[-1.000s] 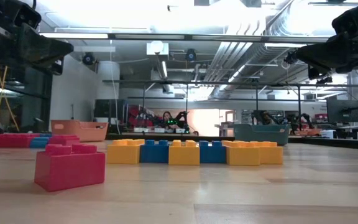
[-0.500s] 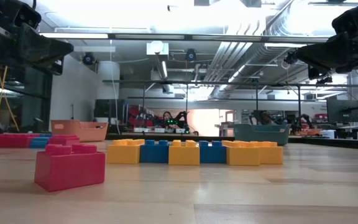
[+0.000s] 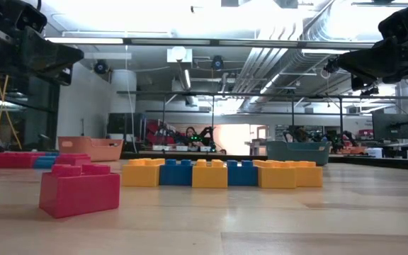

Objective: Sort blocks

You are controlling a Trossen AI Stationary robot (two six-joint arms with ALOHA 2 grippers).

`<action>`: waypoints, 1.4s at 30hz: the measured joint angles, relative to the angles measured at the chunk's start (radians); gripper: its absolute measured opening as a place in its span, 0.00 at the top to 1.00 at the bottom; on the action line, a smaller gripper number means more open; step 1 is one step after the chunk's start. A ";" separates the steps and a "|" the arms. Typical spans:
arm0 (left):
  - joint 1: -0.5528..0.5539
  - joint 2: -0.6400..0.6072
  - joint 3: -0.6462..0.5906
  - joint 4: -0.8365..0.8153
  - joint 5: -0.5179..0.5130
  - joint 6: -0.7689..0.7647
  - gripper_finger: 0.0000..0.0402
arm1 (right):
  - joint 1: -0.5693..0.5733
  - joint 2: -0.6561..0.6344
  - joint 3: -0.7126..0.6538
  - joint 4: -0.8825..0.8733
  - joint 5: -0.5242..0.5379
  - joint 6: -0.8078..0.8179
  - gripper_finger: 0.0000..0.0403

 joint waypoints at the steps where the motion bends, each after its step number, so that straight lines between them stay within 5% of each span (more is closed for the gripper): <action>1: 0.000 0.000 0.000 0.000 0.000 0.000 1.00 | 0.000 0.000 0.000 0.000 0.000 0.000 1.00; 32: 0.000 0.000 0.000 0.000 0.000 0.000 1.00 | 0.000 0.000 -0.001 0.025 0.001 -0.010 1.00; 36: 0.000 0.000 0.000 0.000 0.000 0.000 1.00 | 0.000 0.001 -0.001 0.417 0.020 0.252 1.00; 39: 0.000 0.000 0.000 0.000 0.000 0.000 1.00 | -0.001 -0.001 -0.001 0.750 0.150 0.482 1.00; 42: 0.000 0.000 0.000 0.000 0.000 0.000 1.00 | -0.001 0.004 0.020 0.834 0.258 0.552 1.00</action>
